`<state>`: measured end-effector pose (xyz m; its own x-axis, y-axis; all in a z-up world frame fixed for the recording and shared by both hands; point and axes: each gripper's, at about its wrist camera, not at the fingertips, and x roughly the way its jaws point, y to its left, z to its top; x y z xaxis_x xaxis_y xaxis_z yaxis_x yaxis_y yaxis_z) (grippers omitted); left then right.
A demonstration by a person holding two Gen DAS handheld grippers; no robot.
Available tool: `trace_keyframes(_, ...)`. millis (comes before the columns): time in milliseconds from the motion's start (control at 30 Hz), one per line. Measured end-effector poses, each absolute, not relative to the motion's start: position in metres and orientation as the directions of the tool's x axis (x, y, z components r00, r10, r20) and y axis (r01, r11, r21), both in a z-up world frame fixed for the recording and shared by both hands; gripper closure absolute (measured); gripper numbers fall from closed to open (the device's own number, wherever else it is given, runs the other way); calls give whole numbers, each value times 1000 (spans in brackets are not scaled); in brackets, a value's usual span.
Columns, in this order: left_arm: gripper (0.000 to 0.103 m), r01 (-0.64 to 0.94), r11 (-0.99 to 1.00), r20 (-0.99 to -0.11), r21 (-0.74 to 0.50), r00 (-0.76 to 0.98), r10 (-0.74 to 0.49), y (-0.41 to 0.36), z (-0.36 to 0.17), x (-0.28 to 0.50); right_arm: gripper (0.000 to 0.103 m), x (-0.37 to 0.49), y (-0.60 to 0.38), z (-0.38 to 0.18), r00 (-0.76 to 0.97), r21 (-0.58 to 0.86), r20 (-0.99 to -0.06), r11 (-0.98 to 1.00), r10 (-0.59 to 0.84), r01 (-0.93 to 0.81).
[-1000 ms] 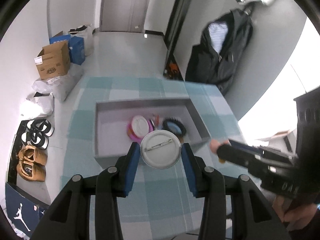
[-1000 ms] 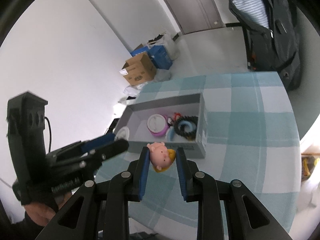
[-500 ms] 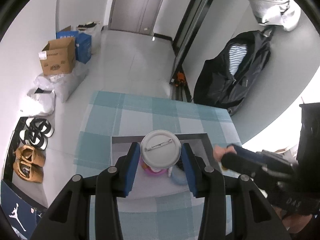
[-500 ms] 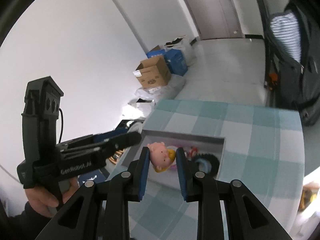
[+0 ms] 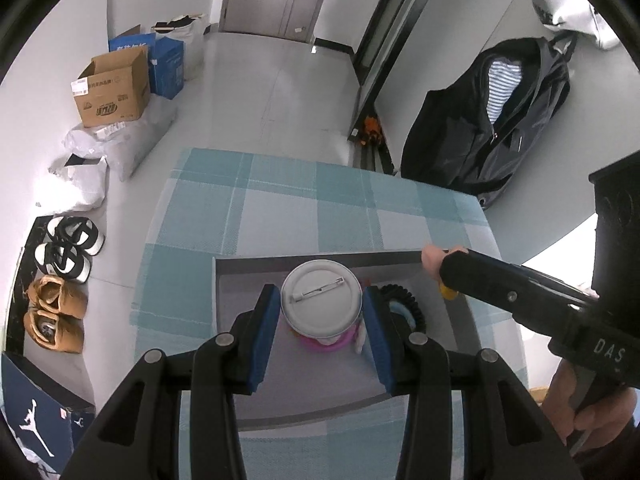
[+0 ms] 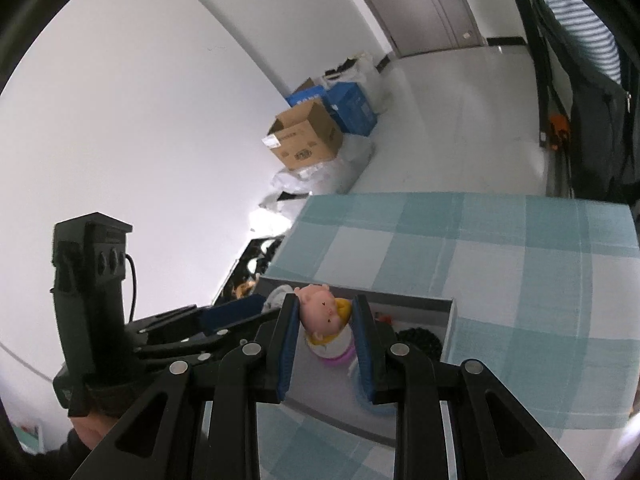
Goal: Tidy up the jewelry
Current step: 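Carry the pig and white badge over the gray box, then open both tools to drop the items and withdraw from the box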
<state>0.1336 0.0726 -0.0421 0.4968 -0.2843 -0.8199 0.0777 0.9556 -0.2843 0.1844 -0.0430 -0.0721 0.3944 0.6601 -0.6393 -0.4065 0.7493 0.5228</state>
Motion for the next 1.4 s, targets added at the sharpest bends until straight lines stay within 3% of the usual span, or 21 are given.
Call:
trace_keyframes(800,66,89,940,-817,-330,472,-332,67,-53,140,77,190,-35,-79,366,506,-680,768,635,-392)
trace_keyframes(900,65,92,928,-808,-361,467,-360,68,-53,142,72,190,-33,-80,372,494,-689,779,622,-387)
trace_keyframes(933,64,97,928,-811,-360,459,-363,66,-53,143,57,191,-32,-80,371,483,-702,790,607,-378)
trace_keyframes(967,63,100,928,-817,-358,447,-363,65,-52,143,52,191,-33,-80,370,484,-707,794,603,-369)
trace_keyframes(1033,49,97,930,-819,-355,447,-359,66,-51,141,51,191,-37,-76,377,495,-700,792,607,-357)
trace_keyframes(1400,48,33,961,-805,-276,537,-250,77,-36,124,31,171,-58,-54,455,450,-685,822,569,-350)
